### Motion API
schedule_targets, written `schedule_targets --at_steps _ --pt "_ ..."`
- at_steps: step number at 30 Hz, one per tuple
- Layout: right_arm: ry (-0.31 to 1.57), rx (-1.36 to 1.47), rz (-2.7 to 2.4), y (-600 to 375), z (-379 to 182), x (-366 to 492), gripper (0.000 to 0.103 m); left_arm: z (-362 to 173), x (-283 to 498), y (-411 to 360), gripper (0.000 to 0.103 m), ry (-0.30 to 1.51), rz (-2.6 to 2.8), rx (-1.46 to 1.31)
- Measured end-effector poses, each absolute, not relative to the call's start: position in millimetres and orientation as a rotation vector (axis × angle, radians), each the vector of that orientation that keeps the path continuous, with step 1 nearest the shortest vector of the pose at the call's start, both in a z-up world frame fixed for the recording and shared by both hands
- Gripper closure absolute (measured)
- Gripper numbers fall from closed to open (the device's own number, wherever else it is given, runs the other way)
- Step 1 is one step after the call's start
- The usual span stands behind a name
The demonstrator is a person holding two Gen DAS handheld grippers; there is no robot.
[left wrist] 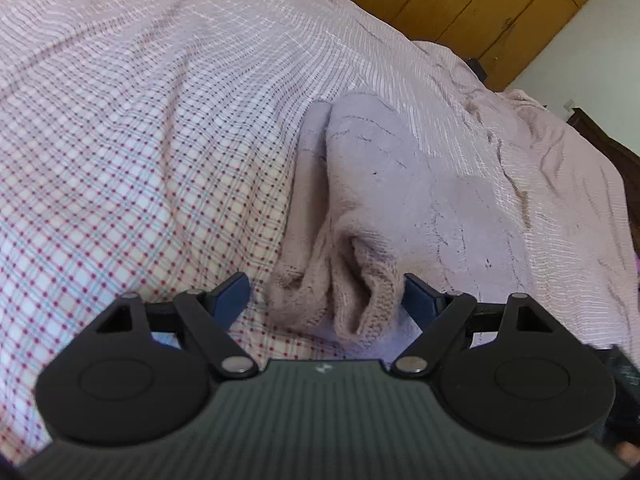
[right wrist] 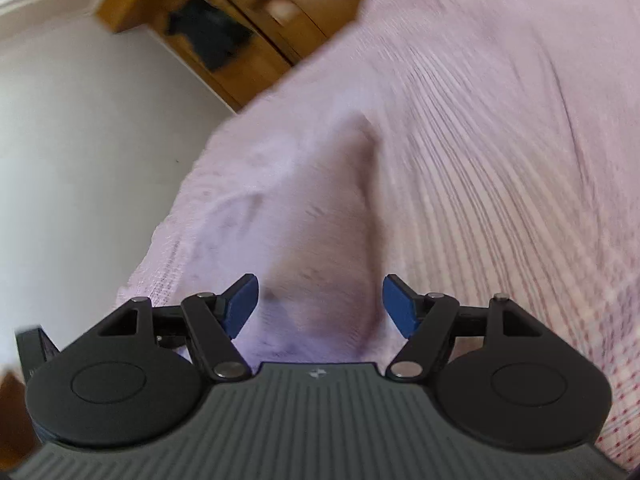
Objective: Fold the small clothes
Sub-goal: 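Grasp the cardigan's end with both tools and roll it over the body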
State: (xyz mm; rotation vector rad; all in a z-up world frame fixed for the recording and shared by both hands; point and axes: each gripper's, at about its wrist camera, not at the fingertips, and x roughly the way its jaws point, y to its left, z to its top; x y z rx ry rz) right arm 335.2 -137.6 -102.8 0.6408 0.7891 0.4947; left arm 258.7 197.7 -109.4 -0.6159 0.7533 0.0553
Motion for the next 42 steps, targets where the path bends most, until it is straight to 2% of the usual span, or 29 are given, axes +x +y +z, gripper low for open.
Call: schedule_targets --at_steps 4,10,11,12,13,15,19,26,32,37,42 --pt "0.892 0.815 0.611 -143.2 -130.6 353.9 0.028 -111.2 269.3 206.8 0.019 0.760 0.014 -0.692" --pt "0.844 0.819 0.659 -128.9 -139.5 367.6 0.027 -112.4 288.8 199.4 0.018 0.742 -0.022 -0.694" --pt "0.835 0.828 0.674 -125.2 -140.7 369.4 0.030 -110.7 287.0 198.1 0.021 0.739 -0.032 -0.684" --pt "0.831 0.836 0.687 -123.7 -143.2 371.6 0.039 -110.1 284.9 197.0 0.035 0.734 -0.028 -0.684" --pt "0.829 0.840 0.693 -123.3 -144.8 372.9 0.040 -111.4 282.4 197.3 0.051 0.741 -0.031 -0.695" --pt "0.821 0.866 0.690 -126.3 -147.4 371.4 0.048 -115.0 279.0 201.9 0.057 0.729 -0.047 -0.752" --pt "0.816 0.892 0.688 -138.4 -142.1 362.1 0.053 -113.3 266.4 205.0 0.063 0.703 -0.053 -0.810" --pt "0.846 0.959 0.669 -155.2 -113.2 319.0 0.053 -92.2 194.1 194.4 0.064 0.665 -0.093 -0.883" --pt "0.883 0.974 0.641 -188.6 -98.9 222.6 0.053 -98.1 103.9 169.8 0.064 0.693 -0.103 -0.909" --pt "0.883 0.999 0.609 -216.1 -91.0 131.6 0.053 -80.0 45.8 147.8 0.064 0.714 -0.114 -0.829" --pt "0.925 0.951 0.552 -226.6 -99.6 91.0 0.051 -96.8 15.1 141.4 0.063 0.779 -0.091 -0.830"
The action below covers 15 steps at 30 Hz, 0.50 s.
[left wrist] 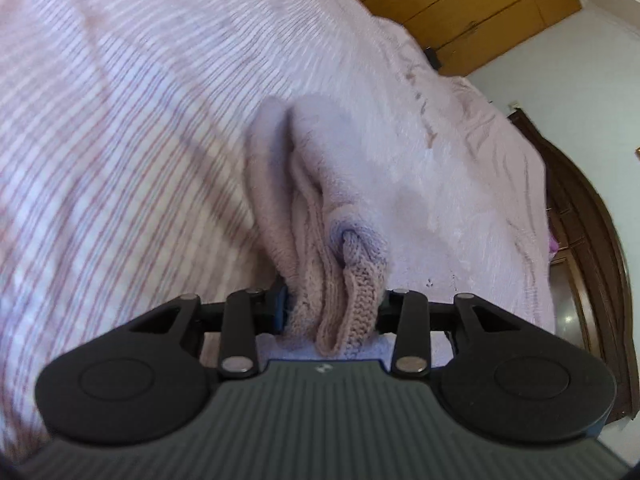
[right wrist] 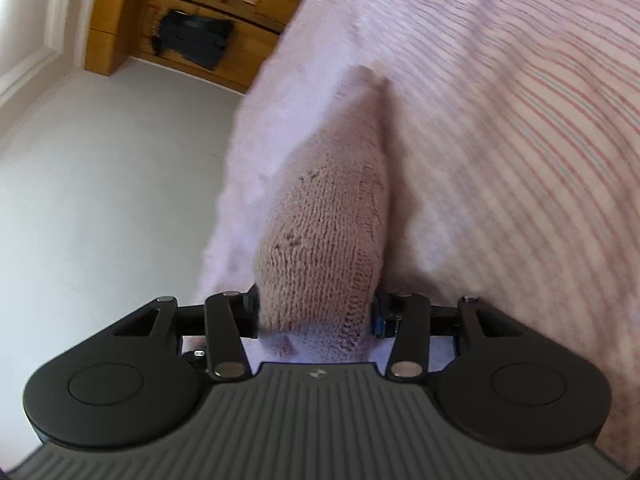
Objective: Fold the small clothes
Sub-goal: 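Grasp the cardigan's end with both tools and roll it over the body, then open both tools to release the folded cardigan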
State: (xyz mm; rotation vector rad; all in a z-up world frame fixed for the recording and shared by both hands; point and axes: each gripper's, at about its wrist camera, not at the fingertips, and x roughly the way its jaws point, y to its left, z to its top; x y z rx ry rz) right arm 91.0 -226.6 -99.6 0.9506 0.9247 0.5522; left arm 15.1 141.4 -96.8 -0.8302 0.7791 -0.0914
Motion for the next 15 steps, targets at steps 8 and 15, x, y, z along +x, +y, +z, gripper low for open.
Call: schedule_targets --at_steps 8,15 --pt "0.914 0.957 0.543 -227.0 -114.7 82.8 0.049 -89.0 20.3 123.8 0.055 0.797 -0.024 -0.634" --pt "0.906 0.886 0.477 -223.6 -99.6 67.9 0.034 -63.8 -7.3 122.4 0.045 0.732 0.055 -0.589"
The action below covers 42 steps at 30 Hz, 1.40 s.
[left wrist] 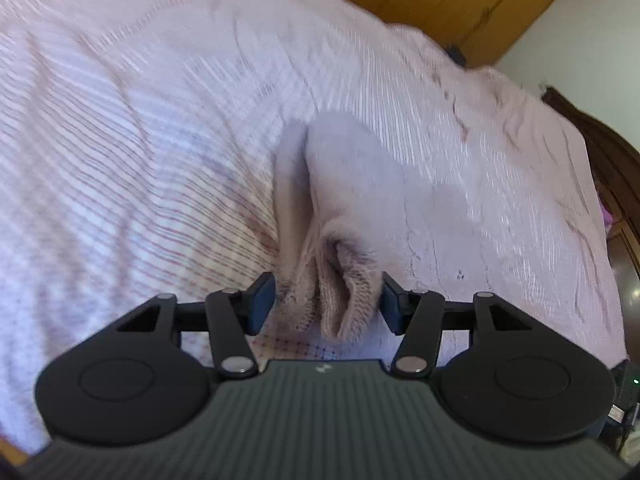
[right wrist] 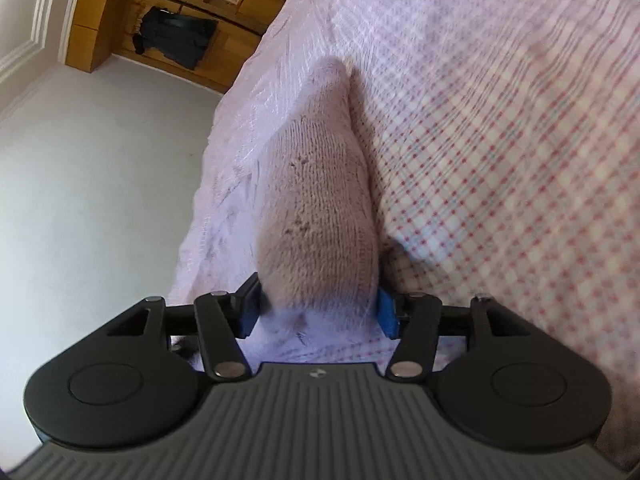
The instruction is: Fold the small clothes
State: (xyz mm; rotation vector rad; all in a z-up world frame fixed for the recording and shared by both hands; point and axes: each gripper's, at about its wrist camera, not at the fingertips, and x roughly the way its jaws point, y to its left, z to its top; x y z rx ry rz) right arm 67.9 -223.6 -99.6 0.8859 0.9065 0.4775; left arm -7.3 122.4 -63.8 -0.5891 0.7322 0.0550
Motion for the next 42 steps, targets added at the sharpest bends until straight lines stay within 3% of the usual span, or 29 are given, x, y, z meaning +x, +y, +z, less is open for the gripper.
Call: schedule_targets --at_steps 6,9,12,15,18,20,29,42 --pt "0.692 0.573 0.455 -207.9 -43.3 19.7 0.027 -17.5 -58.3 124.3 0.036 0.612 0.058 -0.536" --pt "0.592 0.517 0.511 -205.1 -23.6 -3.9 0.019 2.2 -74.8 119.5 0.023 0.550 0.040 -0.488" --pt "0.517 0.433 0.542 -199.5 -9.9 -20.1 0.017 16.9 -89.4 114.6 0.023 0.506 0.032 -0.451" --pt "0.448 0.400 0.536 -198.4 2.2 -36.4 0.017 22.3 -97.1 105.9 0.023 0.466 0.024 -0.411" --pt "0.369 0.339 0.536 -196.2 9.4 -46.1 0.016 19.3 -97.9 91.6 0.012 0.413 0.036 -0.318" --pt "0.328 0.253 0.525 -188.0 10.4 -45.4 0.014 12.4 -95.1 83.4 0.011 0.381 0.026 -0.258" --pt "0.336 0.052 0.507 -152.2 -16.7 -24.3 0.010 -31.9 -68.2 49.2 0.006 0.358 -0.029 -0.086" --pt "0.387 -0.035 0.450 -138.5 -49.8 -8.7 0.008 -41.1 -66.0 38.8 0.005 0.388 -0.048 -0.041"
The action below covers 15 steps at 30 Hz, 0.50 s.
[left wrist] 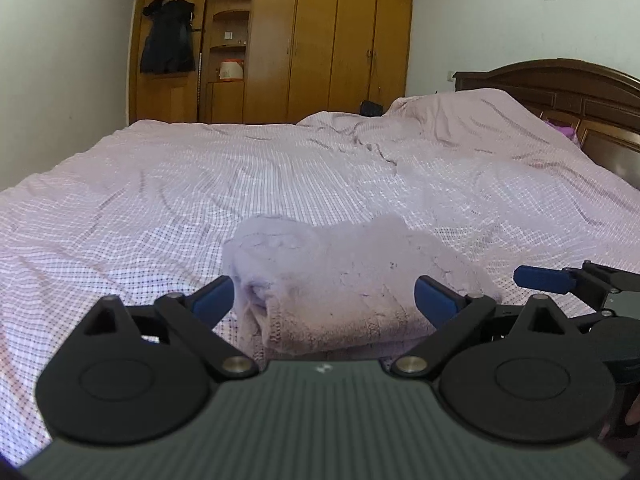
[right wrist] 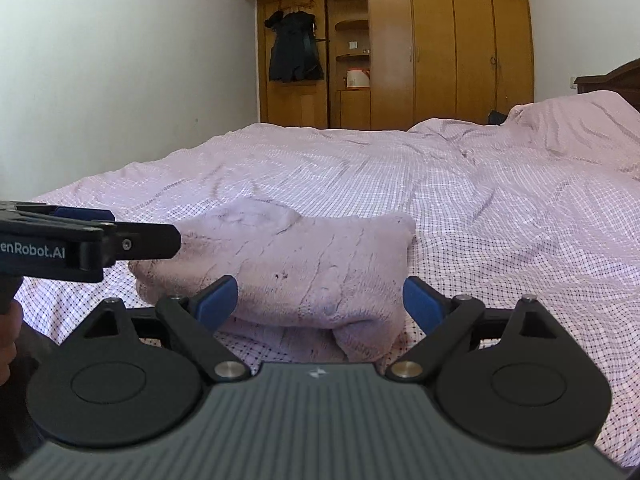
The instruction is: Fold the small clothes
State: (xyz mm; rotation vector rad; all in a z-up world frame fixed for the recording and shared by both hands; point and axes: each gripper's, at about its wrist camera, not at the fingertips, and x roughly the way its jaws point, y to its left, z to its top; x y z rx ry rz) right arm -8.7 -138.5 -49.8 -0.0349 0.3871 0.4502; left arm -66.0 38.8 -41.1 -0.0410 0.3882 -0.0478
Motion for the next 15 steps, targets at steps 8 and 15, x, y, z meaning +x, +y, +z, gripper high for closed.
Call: schedule_targets --at_steps 8,15 --pt "0.395 -0.034 0.448 -139.2 -51.4 -8.1 0.004 -43.1 -62.8 42.4 0.005 0.413 -0.042 -0.067" --pt "0.379 -0.042 0.433 -139.9 -51.2 -9.5 0.004 -43.6 -61.7 43.1 0.005 0.422 -0.045 -0.078"
